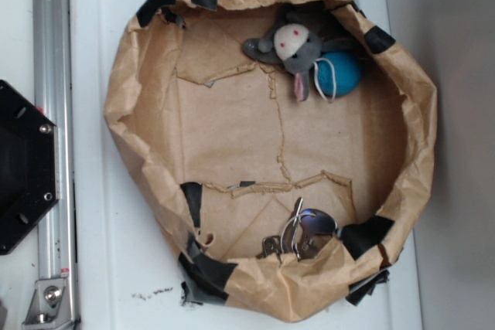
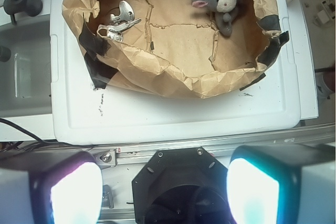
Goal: Grab the gray animal.
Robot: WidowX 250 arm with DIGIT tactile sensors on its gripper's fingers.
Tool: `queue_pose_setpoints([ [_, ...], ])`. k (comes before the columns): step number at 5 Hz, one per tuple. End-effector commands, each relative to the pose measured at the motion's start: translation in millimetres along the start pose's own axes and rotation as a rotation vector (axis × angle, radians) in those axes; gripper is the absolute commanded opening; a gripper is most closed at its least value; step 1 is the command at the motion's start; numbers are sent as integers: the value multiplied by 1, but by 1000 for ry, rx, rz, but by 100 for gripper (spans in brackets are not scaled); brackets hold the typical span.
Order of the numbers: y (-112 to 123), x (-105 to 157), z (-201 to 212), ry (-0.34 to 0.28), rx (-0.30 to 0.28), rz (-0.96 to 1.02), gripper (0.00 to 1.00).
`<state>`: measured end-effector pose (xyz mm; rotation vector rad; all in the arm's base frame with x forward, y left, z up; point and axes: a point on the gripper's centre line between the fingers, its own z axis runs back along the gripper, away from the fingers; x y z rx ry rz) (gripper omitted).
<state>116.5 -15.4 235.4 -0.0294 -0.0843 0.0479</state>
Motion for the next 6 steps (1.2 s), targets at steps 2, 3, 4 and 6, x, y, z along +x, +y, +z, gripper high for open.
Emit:
queue_pose_setpoints([
  [2, 1, 42, -26, -79, 48, -141, 100],
  [3, -1, 83, -43, -160, 65, -210, 100],
  [4, 14, 114, -74, -199, 120, -264, 100],
  [6, 56, 156, -136, -112, 222, -267, 100],
])
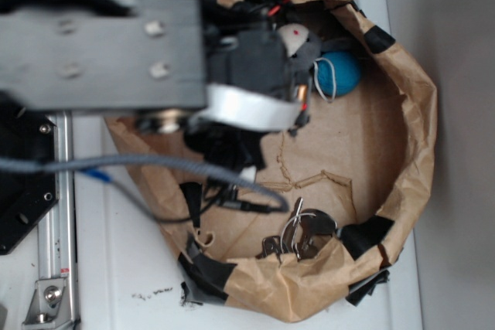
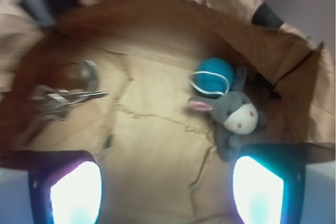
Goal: Grab the gray animal.
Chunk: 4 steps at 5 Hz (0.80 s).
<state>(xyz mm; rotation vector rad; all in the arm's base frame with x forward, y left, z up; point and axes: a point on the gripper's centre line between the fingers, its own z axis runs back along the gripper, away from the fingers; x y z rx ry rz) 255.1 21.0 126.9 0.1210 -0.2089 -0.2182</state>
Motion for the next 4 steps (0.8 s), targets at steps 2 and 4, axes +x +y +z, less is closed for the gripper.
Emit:
queue_pose_setpoints([
  [2, 52, 21, -73, 127, 178, 15, 100],
  [4, 57, 21, -81, 156, 189, 9, 100],
])
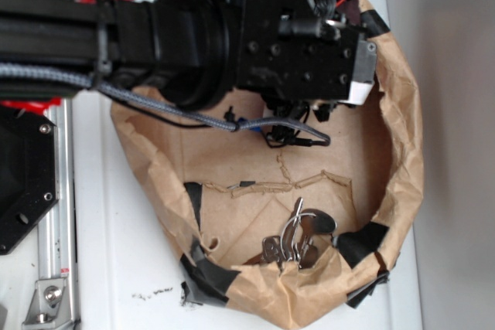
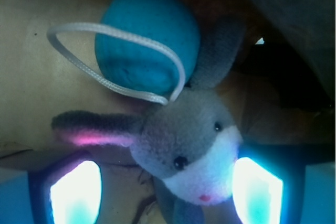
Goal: Grab the gray animal.
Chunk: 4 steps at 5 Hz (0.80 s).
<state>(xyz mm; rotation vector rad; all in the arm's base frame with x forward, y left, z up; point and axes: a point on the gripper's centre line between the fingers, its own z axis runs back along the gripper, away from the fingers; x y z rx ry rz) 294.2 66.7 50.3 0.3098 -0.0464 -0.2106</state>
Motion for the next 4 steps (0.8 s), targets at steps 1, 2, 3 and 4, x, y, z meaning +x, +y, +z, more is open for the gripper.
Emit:
queue_pose_setpoints([
  [1, 22, 8, -9, 15, 43, 36, 100],
  [2, 23, 7, -16, 33, 54, 76, 36],
  [3, 21, 4, -4, -1, 45, 99, 0],
  [4, 21, 3, 2, -10, 43, 111, 0],
])
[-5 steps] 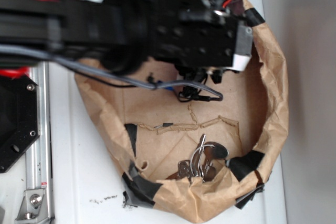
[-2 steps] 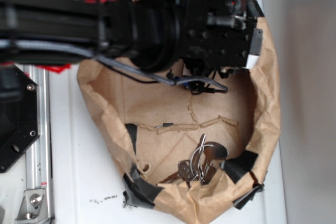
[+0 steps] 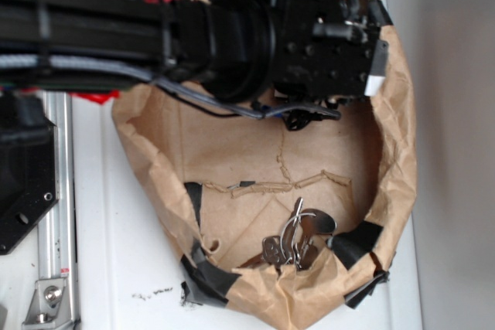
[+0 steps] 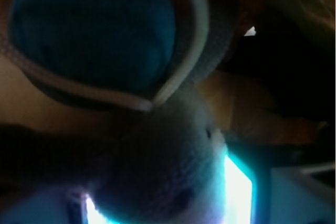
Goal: Grab the gray animal.
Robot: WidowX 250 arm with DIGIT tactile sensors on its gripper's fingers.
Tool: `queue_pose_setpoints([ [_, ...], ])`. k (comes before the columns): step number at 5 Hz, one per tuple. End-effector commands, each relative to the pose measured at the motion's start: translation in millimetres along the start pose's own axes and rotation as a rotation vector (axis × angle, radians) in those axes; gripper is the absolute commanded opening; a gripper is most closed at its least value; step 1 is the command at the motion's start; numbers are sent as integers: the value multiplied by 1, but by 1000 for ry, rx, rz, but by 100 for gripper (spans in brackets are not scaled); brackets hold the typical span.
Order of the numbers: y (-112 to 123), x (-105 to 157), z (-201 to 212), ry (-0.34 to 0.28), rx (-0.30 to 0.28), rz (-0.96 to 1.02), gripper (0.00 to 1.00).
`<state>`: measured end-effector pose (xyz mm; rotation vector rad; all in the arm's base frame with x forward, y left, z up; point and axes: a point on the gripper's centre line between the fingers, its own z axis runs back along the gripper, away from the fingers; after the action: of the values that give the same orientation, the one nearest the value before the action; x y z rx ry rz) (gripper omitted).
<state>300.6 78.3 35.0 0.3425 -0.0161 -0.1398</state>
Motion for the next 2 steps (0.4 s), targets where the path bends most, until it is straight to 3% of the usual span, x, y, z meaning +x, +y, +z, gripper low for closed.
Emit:
queue_pose_setpoints([
  [1, 19, -3, 30, -70, -5, 65, 0],
  [2, 9, -12, 76, -116, -70, 88, 0],
])
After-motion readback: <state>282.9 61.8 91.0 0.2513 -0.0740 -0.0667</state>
